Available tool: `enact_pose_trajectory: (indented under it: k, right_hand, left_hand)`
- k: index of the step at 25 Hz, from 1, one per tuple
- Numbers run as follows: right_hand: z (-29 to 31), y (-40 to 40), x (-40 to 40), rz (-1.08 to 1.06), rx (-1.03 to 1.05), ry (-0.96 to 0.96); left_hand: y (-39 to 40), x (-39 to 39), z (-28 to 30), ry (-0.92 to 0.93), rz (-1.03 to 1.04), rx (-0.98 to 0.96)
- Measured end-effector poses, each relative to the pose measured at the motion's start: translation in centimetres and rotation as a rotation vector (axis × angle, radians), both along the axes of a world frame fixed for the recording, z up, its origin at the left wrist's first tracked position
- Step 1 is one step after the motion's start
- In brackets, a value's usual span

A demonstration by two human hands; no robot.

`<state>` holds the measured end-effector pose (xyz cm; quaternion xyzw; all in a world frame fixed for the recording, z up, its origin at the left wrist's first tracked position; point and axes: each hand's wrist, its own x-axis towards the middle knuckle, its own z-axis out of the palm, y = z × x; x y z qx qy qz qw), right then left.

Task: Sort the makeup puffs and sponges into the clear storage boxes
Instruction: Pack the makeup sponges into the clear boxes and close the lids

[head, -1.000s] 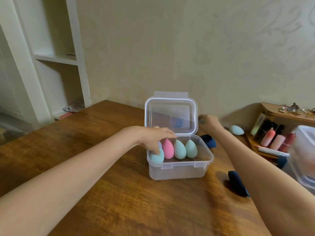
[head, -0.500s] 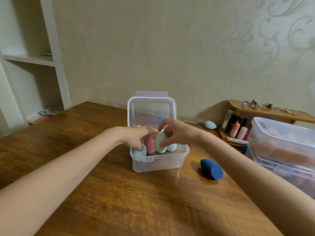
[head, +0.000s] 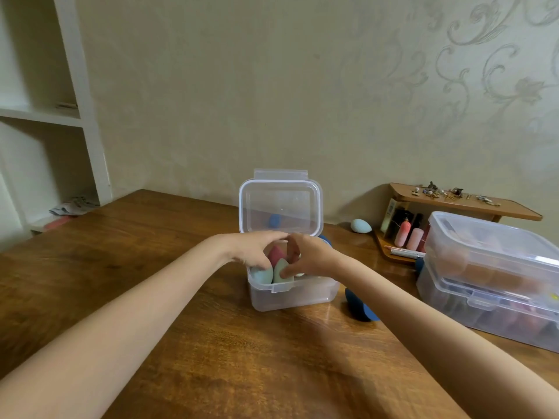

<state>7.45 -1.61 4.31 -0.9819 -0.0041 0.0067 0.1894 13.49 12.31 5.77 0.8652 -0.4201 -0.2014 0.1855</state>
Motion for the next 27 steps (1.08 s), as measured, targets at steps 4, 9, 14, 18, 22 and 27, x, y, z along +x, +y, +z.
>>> enact_pose_trajectory:
  k: [4, 9, 14, 18, 22, 27]
  right_hand:
    - [-0.3, -0.2, -0.3, 0.031, 0.009, 0.055]
    - [-0.6, 0.1, 0.2, 0.054, -0.010, 0.039]
    - [-0.9, 0.3, 0.6, 0.039, -0.015, 0.015]
    - [0.5, -0.3, -0.2, 0.074, 0.023, 0.115]
    - [4.0, -4.9, 0.7, -0.239, 0.330, -0.165]
    - [0.9, -13.1, 5.9, -0.569, -0.013, -0.177]
  left_hand:
    - [-0.6, 0.1, -0.5, -0.041, -0.007, 0.029]
    - [-0.7, 0.3, -0.5, -0.061, 0.002, 0.038]
    - [-0.8, 0.6, -0.6, -0.067, -0.014, -0.010]
    - [-1.6, 1.2, -2.1, -0.381, -0.013, 0.006]
    - [-2.5, 1.9, -2.1, -0.371, -0.012, -0.059]
    - [-3.1, 2.7, -2.5, -0.340, -0.031, -0.066]
